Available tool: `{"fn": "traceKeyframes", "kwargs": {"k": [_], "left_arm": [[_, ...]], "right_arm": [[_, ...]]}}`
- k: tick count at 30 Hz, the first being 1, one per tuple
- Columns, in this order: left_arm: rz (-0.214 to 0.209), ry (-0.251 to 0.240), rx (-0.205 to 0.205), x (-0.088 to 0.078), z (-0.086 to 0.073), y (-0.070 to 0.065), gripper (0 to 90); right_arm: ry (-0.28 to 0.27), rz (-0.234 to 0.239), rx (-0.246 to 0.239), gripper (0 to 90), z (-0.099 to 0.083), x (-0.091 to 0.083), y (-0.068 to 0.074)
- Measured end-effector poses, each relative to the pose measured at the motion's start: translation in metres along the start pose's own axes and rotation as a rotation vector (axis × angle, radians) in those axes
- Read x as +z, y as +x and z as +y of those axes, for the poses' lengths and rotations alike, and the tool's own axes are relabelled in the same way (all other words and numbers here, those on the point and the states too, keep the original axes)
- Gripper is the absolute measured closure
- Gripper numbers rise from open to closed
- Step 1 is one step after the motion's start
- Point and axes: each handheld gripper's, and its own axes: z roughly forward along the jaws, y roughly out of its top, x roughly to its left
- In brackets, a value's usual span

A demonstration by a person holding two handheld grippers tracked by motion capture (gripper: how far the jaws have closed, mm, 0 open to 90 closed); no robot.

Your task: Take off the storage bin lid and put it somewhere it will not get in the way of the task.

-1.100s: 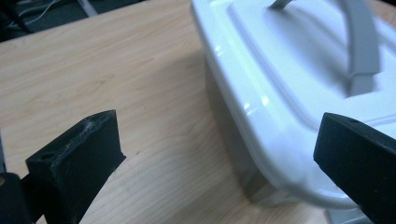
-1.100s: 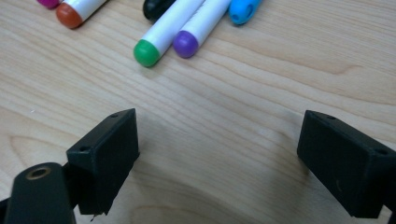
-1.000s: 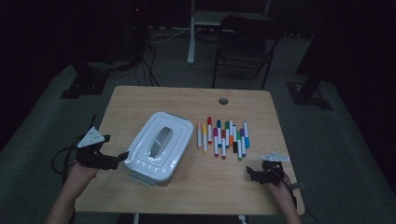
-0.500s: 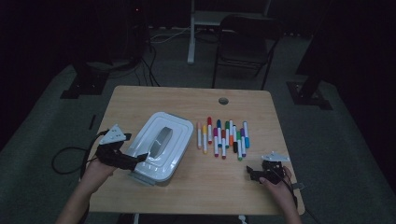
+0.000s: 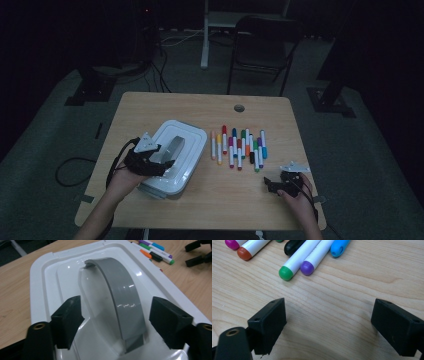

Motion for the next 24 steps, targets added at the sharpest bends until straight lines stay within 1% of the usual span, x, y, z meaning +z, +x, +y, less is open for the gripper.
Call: {"fn": "traceKeyframes", "kwargs": {"k": [1,2,5,8,13,14,17,20,21,24], "left_arm": [[0.010,0.003,0.001,0.0024,-0.0001,0.0001,30.7],[0.003,0.000,-0.004,0.0032,-0.0003,0.0001,36.4],[-0.010,0.010,-0.003,0.0056,-0.0003,-0.0021,43.9],[-0.022,0.011,-0.013,0.0063,-0.0002,-0.0029,50.3],[-0.055,0.010,-0.034,0.0068,0.0003,-0.0042,63.8],[-0.055,0.011,-0.040,0.0067,0.0004,-0.0042,64.1],[-0.065,0.012,-0.075,0.0058,0.0004,-0.0030,65.6],[-0.093,-0.011,-0.110,0.0030,0.0003,-0.0006,68.1],[-0.100,-0.021,-0.116,0.0016,0.0009,-0.0008,68.9],[-0.097,-0.030,-0.103,-0.0030,0.0037,-0.0024,70.0]], "right_arm": [[0.000,-0.002,0.002,12.4,-0.0001,-0.0001,0.0003],[0.000,-0.013,0.014,12.3,-0.0003,-0.0003,0.0017],[0.000,-0.025,0.027,12.3,0.0002,0.0002,0.0033],[-0.002,-0.009,0.011,13.2,0.0011,0.0011,0.0016],[-0.004,-0.008,0.008,13.7,0.0011,0.0010,0.0016],[-0.003,-0.008,0.008,13.7,0.0010,0.0010,0.0016],[-0.003,-0.007,0.009,13.7,0.0011,0.0010,0.0016],[-0.003,-0.008,0.009,13.7,0.0010,0.0010,0.0016],[-0.003,-0.007,0.009,13.6,0.0011,0.0010,0.0016],[-0.003,-0.007,0.009,13.7,0.0011,0.0010,0.0016]]}}
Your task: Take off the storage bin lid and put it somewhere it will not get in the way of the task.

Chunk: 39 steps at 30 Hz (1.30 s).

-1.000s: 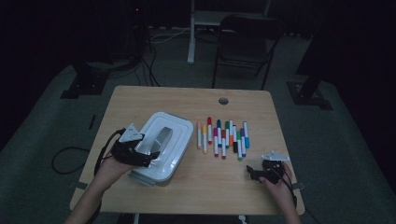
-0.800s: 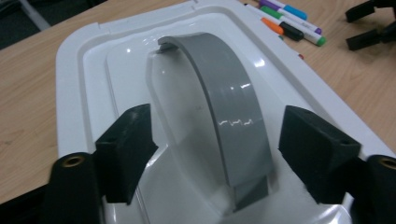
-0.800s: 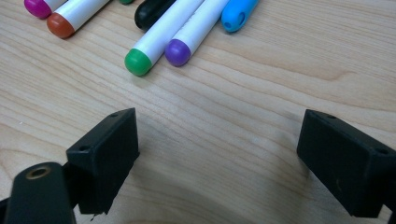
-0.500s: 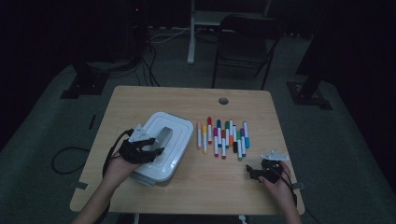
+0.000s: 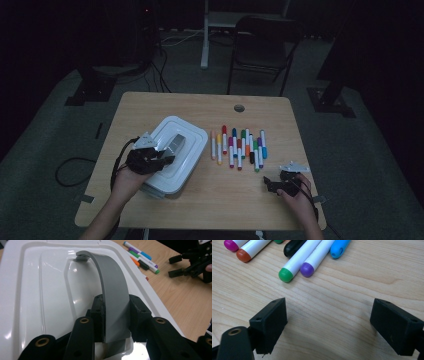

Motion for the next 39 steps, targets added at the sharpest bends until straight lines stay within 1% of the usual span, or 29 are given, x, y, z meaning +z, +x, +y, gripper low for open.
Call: {"fn": "traceKeyframes", "kwargs": {"k": [3,7,10,12,14,17,22,24,27,30,33,34,37,38,39], "left_arm": [[-0.006,-0.018,-0.008,-0.005,0.002,0.001,70.2],[-0.001,-0.041,-0.016,-0.014,0.005,0.004,70.4],[0.009,-0.060,-0.029,-0.020,0.006,0.009,70.4],[0.015,-0.081,-0.037,-0.024,0.008,0.012,70.4],[0.030,-0.103,-0.042,-0.028,0.009,0.016,70.4],[0.043,-0.144,-0.075,-0.036,0.009,0.027,70.5],[0.074,-0.169,-0.107,-0.043,0.009,0.045,70.5],[0.091,-0.177,-0.113,-0.045,0.008,0.052,70.5],[0.112,-0.206,-0.139,-0.050,0.006,0.064,70.5],[0.130,-0.231,-0.170,-0.055,0.003,0.076,70.5],[0.155,-0.243,-0.187,-0.061,0.000,0.087,70.5],[0.158,-0.259,-0.196,-0.062,-0.002,0.092,70.6],[0.176,-0.279,-0.222,-0.067,-0.007,0.106,70.6],[0.188,-0.279,-0.230,-0.067,-0.010,0.111,70.6],[0.201,-0.278,-0.228,-0.068,-0.013,0.114,70.6]], "right_arm": [[0.000,0.000,0.000,13.7,0.000,0.000,0.000],[-0.001,0.000,0.001,13.6,0.000,0.000,0.000],[0.001,0.000,0.002,13.7,0.000,0.000,0.000],[0.000,0.000,0.000,13.6,0.000,0.000,0.000],[0.000,0.000,0.001,13.6,0.000,0.000,0.000],[0.000,0.000,0.000,13.6,0.000,0.000,0.000],[-0.001,0.000,0.000,13.7,0.000,0.000,0.000],[-0.002,0.000,-0.001,13.6,0.000,0.000,0.000],[-0.002,0.000,-0.001,13.6,0.000,0.000,0.000],[-0.001,0.000,0.000,13.6,0.000,0.000,0.000],[-0.001,0.000,0.000,13.6,0.000,0.000,0.000],[0.000,0.000,0.001,13.6,0.000,0.000,0.000],[0.000,0.000,0.001,13.6,0.000,0.000,0.000],[0.000,0.000,0.001,13.6,0.000,0.000,0.000],[0.000,0.000,0.002,13.6,0.000,0.000,0.000]]}}
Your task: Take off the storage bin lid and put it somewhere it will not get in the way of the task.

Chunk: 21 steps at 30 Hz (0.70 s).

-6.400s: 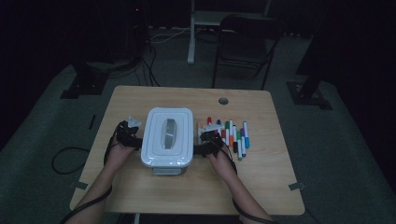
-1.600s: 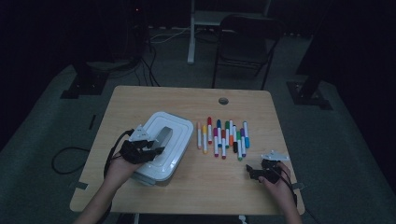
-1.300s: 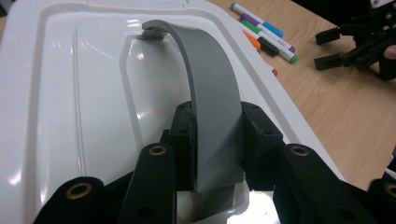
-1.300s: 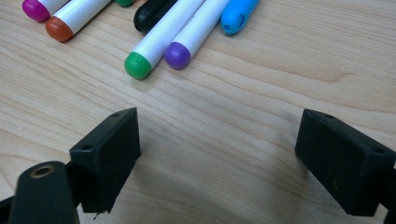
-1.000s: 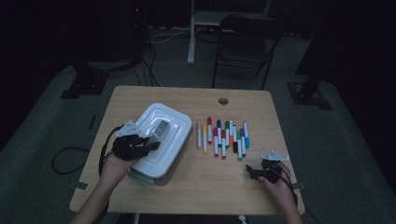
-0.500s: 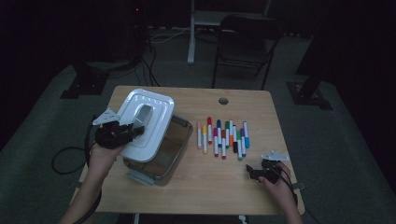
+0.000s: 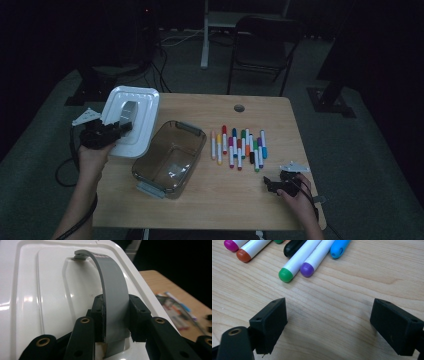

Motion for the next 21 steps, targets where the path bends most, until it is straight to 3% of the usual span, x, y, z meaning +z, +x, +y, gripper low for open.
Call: {"fn": "traceKeyframes", "kwargs": {"k": [9,21], "left_arm": [[0.058,0.006,-0.070,0.008,-0.027,0.036,70.7],[0.087,0.053,-0.122,0.030,-0.076,0.052,70.7]], "right_arm": [[-0.001,0.000,-0.002,13.6,0.000,0.000,0.000],[0.000,0.000,0.000,13.6,0.000,0.000,0.000]]}}
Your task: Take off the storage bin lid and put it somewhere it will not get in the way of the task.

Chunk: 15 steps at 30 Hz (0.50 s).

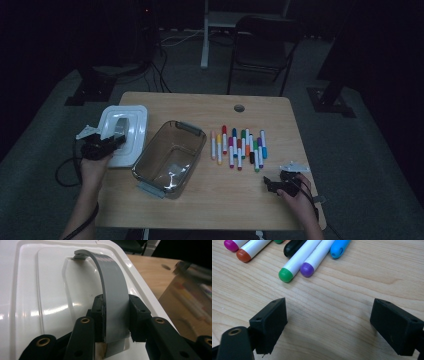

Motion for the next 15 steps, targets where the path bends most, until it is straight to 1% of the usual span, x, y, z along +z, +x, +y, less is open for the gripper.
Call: {"fn": "traceKeyframes", "kwargs": {"k": [2,3,5,7,8,12,13,15], "left_arm": [[0.005,0.014,-0.007,0.005,-0.006,0.002,70.7],[0.007,0.024,-0.004,0.007,-0.009,0.002,70.7],[0.027,0.053,-0.012,0.012,-0.013,0.002,70.7],[0.016,0.057,-0.026,0.015,-0.017,0.003,70.7],[0.013,0.059,-0.027,0.017,-0.019,0.003,70.7],[0.020,0.092,-0.025,0.024,-0.026,0.003,70.7],[0.024,0.097,-0.026,0.025,-0.028,0.003,70.7],[0.019,0.106,-0.036,0.028,-0.032,0.005,70.7]], "right_arm": [[0.000,0.000,-0.001,13.6,0.000,0.000,0.000],[-0.001,0.000,-0.001,13.6,0.000,0.000,0.000],[0.000,0.000,-0.001,13.6,0.000,0.000,0.000],[0.000,0.000,0.000,13.6,0.000,0.000,0.000],[0.000,0.000,0.000,13.6,0.000,0.000,0.000],[-0.001,0.000,-0.002,13.6,0.000,0.000,0.000],[0.000,0.000,-0.001,13.6,0.000,0.000,0.000],[0.000,0.000,0.000,13.6,0.000,0.000,0.000]]}}
